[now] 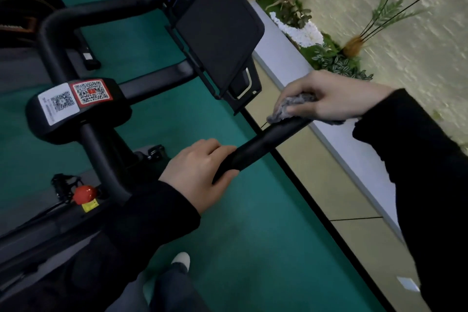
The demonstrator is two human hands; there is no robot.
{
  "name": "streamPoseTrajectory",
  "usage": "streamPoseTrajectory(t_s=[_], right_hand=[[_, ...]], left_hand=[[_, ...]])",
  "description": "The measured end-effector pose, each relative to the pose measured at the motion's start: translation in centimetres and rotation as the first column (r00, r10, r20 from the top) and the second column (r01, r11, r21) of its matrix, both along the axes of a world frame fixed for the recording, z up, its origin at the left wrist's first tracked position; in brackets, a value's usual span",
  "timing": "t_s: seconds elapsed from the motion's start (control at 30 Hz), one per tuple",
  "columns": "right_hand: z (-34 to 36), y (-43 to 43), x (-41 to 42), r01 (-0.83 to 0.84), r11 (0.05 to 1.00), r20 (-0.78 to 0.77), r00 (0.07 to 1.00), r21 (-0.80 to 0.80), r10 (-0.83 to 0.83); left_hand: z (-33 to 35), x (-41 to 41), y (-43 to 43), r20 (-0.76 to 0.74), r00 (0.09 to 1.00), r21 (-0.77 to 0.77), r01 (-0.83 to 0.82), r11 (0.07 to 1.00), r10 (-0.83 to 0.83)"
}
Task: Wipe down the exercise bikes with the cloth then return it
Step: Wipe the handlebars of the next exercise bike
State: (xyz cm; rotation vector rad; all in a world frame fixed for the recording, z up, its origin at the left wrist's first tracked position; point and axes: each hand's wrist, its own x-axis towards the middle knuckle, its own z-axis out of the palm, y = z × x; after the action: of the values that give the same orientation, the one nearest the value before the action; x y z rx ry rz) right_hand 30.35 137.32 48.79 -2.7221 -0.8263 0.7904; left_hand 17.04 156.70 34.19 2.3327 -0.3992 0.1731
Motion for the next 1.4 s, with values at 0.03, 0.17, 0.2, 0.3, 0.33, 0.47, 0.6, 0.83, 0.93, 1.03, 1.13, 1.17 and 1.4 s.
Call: streamPoseTrajectory(t_s=[0.03,0.17,0.2,0.3,0.33,0.47,0.6,0.83,0.93,1.03,1.13,1.17,1.4], right_hand=[[0.0,0.6,0.6,-0.032,0.997,-0.071,0.997,-0.066,0.027],[-1.2,2.8,1.5,-0.135,0.982,-0.334,0.939,-0.134,0.083],[-1.5,3.0,1.6,-0.149,0.980,-0.373,0.923,-0.128,0.092],[-1.3,2.7,2.7,-0.157,0.979,-0.405,0.910,-0.131,0.092],[-1.0,2.5,3.1,-0.145,0.981,-0.412,0.908,-0.128,0.080],[-0.9,2.6,3.8,-0.098,0.990,-0.462,0.886,-0.097,0.043],[-1.6,2.9,3.6,-0.166,0.980,-0.463,0.881,-0.109,0.098],[-2.9,-0.9,2.7,0.362,0.891,-0.409,0.882,0.276,-0.232],[-4.8,-2.0,0.9,0.653,0.537,-0.563,0.748,0.534,-0.350],[-6.7,-2.9,-1.2,0.723,0.153,-0.646,0.676,0.673,-0.355],[-8.8,-2.8,-3.6,0.688,-0.180,-0.700,0.626,0.703,-0.343],[-9.5,-2.6,-4.3,0.655,-0.271,-0.706,0.615,0.705,-0.351],[-13.0,1.2,-7.4,0.403,-0.553,-0.670,0.583,0.729,-0.460]], left_hand=[[-0.1,0.0,0.0,-0.002,1.000,-0.001,0.000,1.000,0.000],[-0.4,-0.1,0.1,-0.015,1.000,-0.002,0.008,1.000,-0.008],[-0.5,-0.2,0.0,-0.024,1.000,0.008,0.012,1.000,-0.012],[-0.6,-0.2,0.0,-0.015,1.000,-0.004,0.013,1.000,-0.013],[-0.6,-0.2,-0.1,-0.009,1.000,-0.014,0.007,1.000,-0.007],[-0.5,-0.1,-0.2,-0.006,1.000,-0.004,-0.005,1.000,0.005],[-0.5,-0.2,-0.1,-0.007,1.000,-0.001,0.003,1.000,-0.003],[0.0,-0.3,0.1,-0.005,1.000,0.028,0.004,1.000,-0.004],[0.1,-0.4,0.1,-0.021,1.000,0.032,0.004,0.999,-0.004],[0.2,-0.3,0.1,-0.036,0.999,0.036,0.012,0.999,-0.011],[0.4,-0.3,0.0,-0.035,0.999,0.056,0.013,0.998,-0.011],[0.4,-0.3,0.0,-0.036,0.999,0.063,0.015,0.998,-0.012],[0.5,-0.1,-0.2,-0.032,0.999,0.106,0.016,0.994,-0.013]])
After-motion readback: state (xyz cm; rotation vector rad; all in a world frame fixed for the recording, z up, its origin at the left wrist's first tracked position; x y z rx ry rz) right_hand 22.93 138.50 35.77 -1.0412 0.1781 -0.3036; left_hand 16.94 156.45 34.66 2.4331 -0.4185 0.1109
